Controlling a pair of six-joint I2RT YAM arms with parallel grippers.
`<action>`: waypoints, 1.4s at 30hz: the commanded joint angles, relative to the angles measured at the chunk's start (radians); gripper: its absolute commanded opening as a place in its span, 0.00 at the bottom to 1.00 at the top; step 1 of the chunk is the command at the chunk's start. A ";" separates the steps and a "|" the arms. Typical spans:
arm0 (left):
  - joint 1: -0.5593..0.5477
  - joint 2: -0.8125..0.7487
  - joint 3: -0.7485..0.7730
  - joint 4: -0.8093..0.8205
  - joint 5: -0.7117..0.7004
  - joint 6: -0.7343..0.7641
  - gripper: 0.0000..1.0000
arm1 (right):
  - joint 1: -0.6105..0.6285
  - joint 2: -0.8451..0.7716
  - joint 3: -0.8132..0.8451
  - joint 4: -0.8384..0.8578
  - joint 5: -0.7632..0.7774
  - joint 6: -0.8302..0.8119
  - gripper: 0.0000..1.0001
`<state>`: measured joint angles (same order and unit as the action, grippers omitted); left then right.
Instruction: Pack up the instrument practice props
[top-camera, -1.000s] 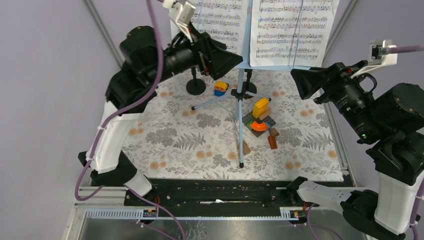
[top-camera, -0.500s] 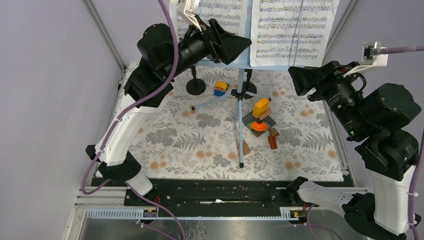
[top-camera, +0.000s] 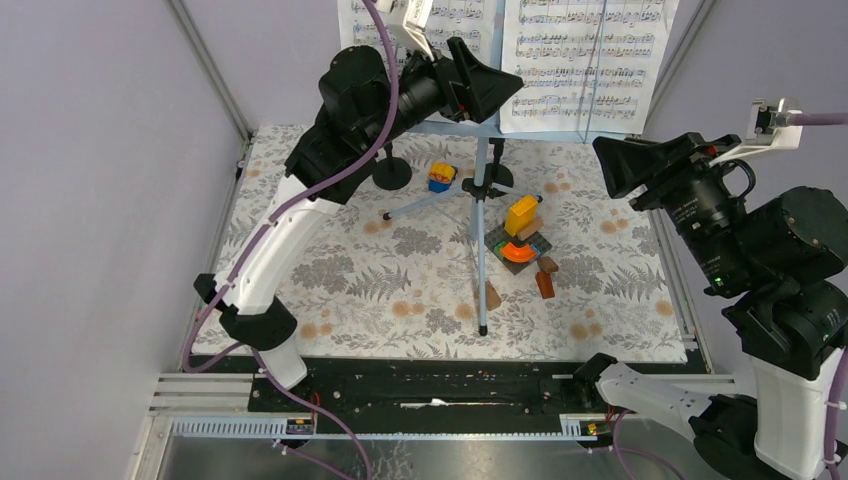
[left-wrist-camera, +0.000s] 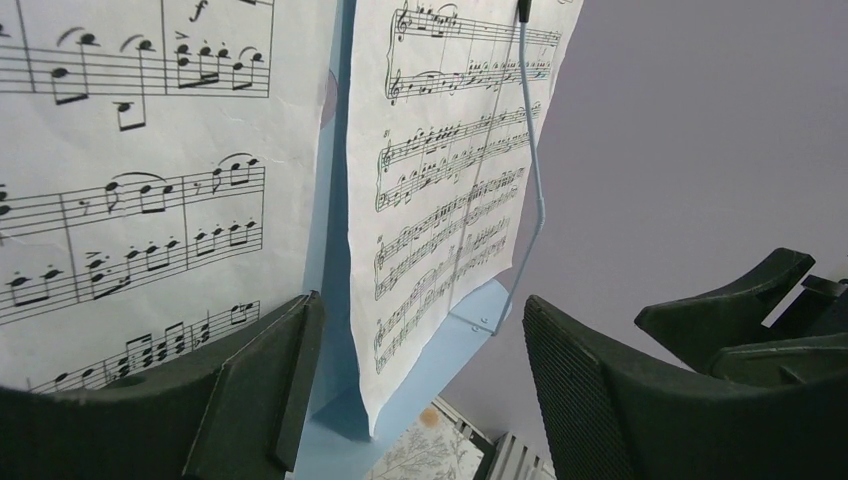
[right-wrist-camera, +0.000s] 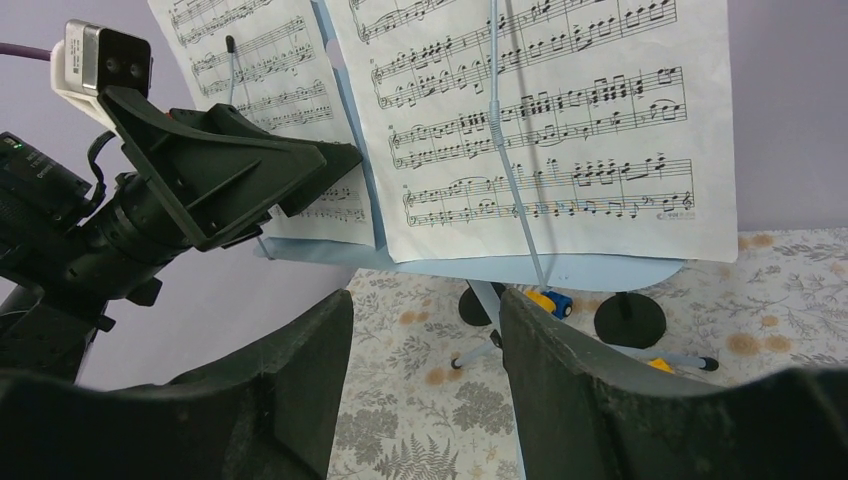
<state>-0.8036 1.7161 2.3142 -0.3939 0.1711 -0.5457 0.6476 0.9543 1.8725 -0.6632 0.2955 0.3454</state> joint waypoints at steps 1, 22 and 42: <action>-0.010 0.017 -0.003 0.086 -0.007 -0.023 0.78 | -0.001 -0.010 -0.016 0.040 0.031 -0.007 0.63; -0.046 0.084 -0.023 0.306 -0.057 0.094 0.67 | -0.002 0.018 -0.046 0.093 -0.054 -0.065 0.54; -0.046 0.094 -0.054 0.417 -0.064 0.121 0.04 | -0.001 0.309 0.288 0.042 0.192 -0.137 0.49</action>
<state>-0.8497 1.8168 2.2543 -0.0479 0.1207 -0.4351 0.6476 1.2388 2.0659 -0.6262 0.4030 0.2527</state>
